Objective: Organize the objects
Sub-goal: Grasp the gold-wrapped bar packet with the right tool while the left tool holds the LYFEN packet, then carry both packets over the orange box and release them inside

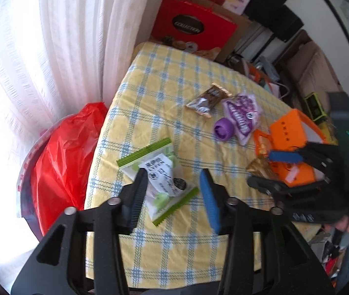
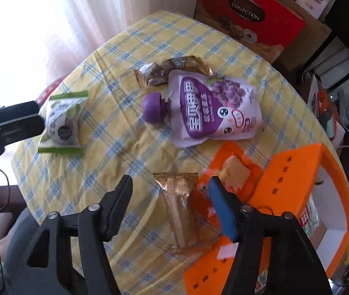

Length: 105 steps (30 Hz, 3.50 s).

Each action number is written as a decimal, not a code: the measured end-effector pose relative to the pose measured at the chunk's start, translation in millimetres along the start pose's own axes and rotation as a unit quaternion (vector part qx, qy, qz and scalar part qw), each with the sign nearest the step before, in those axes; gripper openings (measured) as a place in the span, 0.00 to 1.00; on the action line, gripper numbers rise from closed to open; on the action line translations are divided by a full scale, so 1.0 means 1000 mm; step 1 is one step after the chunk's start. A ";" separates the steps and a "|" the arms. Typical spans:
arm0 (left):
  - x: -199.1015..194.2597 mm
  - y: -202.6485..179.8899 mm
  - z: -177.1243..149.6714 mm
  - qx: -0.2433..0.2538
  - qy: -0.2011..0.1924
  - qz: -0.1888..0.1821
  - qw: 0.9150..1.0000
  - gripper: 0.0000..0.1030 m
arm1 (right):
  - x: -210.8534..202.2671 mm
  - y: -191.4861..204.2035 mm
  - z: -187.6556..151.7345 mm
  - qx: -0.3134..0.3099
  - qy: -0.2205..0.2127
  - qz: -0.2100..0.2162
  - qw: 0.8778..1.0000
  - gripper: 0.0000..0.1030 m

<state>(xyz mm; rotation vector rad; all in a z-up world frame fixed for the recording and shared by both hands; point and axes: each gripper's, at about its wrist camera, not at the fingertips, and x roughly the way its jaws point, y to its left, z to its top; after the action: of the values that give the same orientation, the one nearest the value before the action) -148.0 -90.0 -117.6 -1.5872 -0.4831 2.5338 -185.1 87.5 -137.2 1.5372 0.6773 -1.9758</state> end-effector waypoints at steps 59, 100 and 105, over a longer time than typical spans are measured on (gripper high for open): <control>-0.067 -0.149 0.026 0.113 -0.072 -0.031 0.991 0.34 | -0.154 -0.093 -0.069 0.194 -0.199 0.012 0.961 0.21; 0.025 -0.340 0.000 0.214 -0.017 -0.058 0.975 0.37 | -0.149 -0.221 -0.188 0.322 -0.197 -0.074 0.923 0.23; 0.027 -0.338 0.002 0.209 -0.014 -0.055 0.976 0.39 | -0.139 -0.232 -0.193 0.338 -0.192 -0.061 0.919 0.40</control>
<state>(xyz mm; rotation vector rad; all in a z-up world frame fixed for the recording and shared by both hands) -185.8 235.1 -30.1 -1.3313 -0.0286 2.3732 -180.6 402.6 -30.7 1.3922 -0.1018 -2.6811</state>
